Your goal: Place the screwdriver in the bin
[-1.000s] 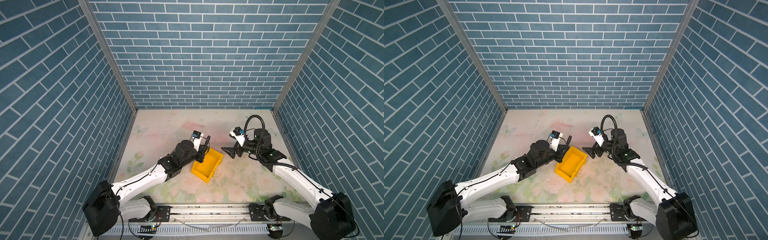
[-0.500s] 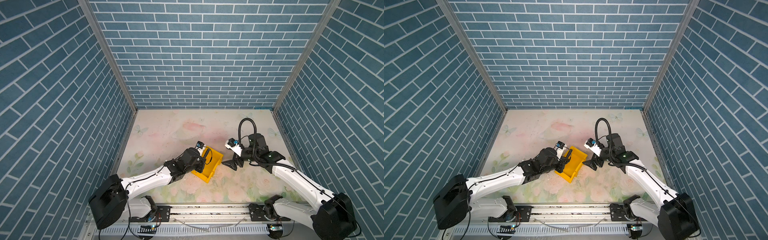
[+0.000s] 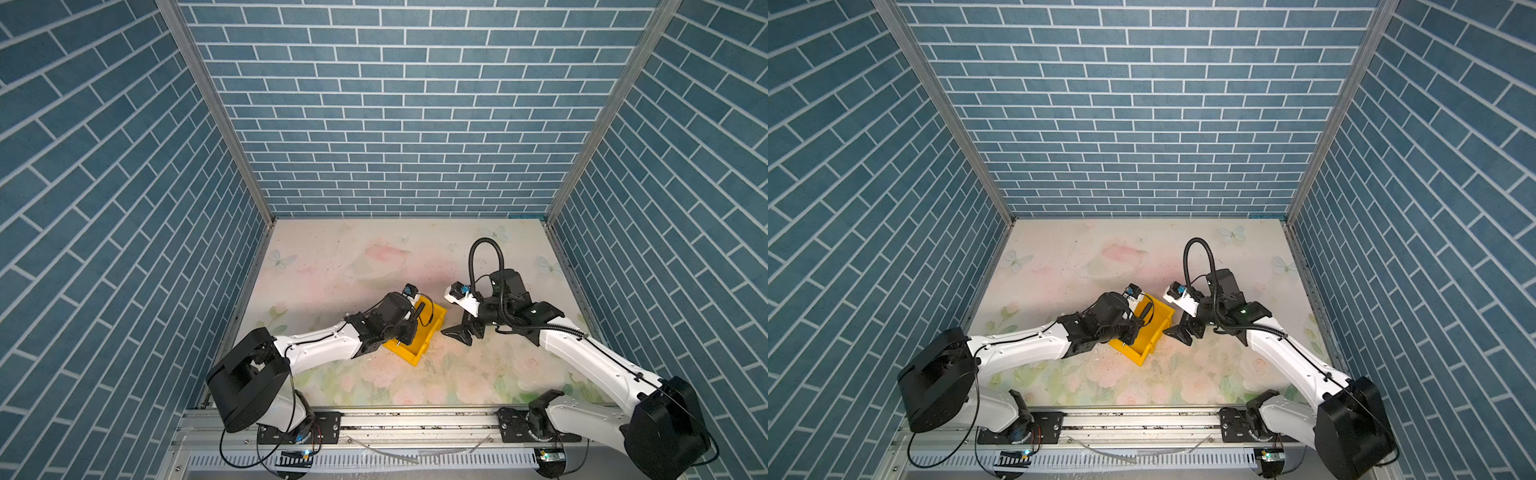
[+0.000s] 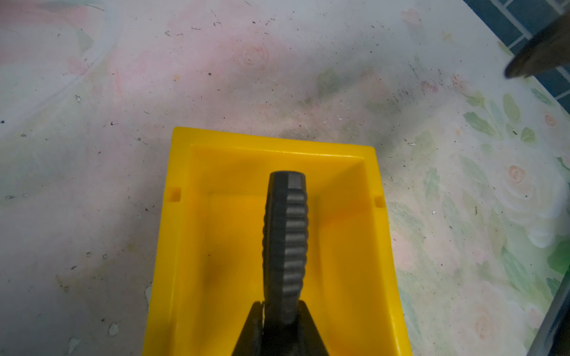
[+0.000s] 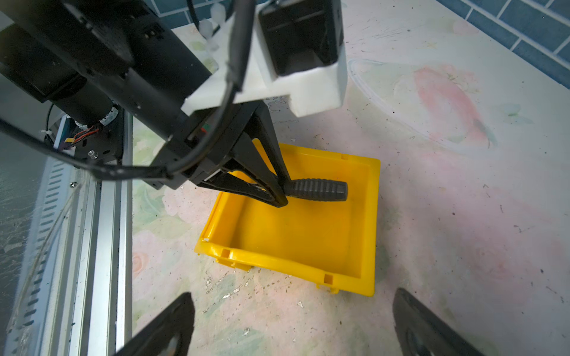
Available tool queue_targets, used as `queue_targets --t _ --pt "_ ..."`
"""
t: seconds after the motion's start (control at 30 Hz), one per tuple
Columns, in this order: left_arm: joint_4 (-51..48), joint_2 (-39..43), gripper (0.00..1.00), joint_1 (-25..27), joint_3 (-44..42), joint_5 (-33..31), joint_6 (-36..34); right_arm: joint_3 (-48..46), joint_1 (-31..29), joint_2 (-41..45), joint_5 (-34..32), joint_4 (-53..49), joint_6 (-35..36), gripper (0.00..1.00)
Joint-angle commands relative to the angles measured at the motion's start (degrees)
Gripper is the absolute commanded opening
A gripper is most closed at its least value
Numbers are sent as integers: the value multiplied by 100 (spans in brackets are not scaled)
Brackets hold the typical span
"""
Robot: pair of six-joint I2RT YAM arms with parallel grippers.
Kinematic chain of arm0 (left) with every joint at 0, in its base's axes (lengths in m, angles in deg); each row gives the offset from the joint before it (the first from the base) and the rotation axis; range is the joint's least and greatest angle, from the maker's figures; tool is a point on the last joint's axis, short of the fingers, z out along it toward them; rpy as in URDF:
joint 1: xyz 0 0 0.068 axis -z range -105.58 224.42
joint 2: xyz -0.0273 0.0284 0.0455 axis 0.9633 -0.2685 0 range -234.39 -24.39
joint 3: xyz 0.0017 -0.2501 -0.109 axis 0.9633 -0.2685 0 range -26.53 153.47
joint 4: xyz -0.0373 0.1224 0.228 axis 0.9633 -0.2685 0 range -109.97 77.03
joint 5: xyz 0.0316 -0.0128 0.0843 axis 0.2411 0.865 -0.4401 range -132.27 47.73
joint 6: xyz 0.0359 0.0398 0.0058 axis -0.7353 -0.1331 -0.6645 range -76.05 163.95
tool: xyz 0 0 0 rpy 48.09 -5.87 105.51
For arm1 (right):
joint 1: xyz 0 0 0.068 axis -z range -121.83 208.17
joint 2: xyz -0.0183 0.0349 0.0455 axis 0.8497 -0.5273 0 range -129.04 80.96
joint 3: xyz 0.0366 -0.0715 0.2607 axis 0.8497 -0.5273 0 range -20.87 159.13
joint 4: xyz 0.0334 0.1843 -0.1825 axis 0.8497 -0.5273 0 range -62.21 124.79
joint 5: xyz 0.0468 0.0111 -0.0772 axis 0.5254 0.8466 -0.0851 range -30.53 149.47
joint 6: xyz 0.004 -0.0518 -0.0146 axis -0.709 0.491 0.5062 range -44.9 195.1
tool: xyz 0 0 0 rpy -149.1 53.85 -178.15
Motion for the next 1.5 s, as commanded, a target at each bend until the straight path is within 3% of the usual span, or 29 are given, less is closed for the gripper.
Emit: queue_targets --t 0.0,0.13,0.2,0.3,0.5,0.63,0.73,1.0,1.23,1.47 --pt "-65 -127 1 13 211 26 -39 254 -46 -84 -24 -127 329 99" --pt "-249 -360 10 17 407 9 -39 298 -46 -127 -55 -186 363 99" --pt "-290 -386 26 13 447 2 -42 299 -46 -94 -112 -206 375 99" --pt "-271 -288 39 16 390 -49 -44 256 -46 -11 -150 -184 381 99" --pt "-171 32 50 17 234 -123 -54 155 -45 91 -156 -9 315 99" --pt "-52 392 59 17 150 -184 -77 -10 -38 213 -181 430 99 99" --pt "-53 706 72 17 163 -318 -250 -173 -17 289 -330 823 -58 99" --pt "-216 1326 98 -217 309 -1064 -1127 -691 409 551 -646 2180 -892 99" --pt "131 1732 100 -1164 86 -1303 -1829 -1215 1205 749 -1198 3403 -1843 99" --pt "794 2037 100 -2442 -597 -1506 -2389 -1595 1853 664 -2732 3998 -2356 99"
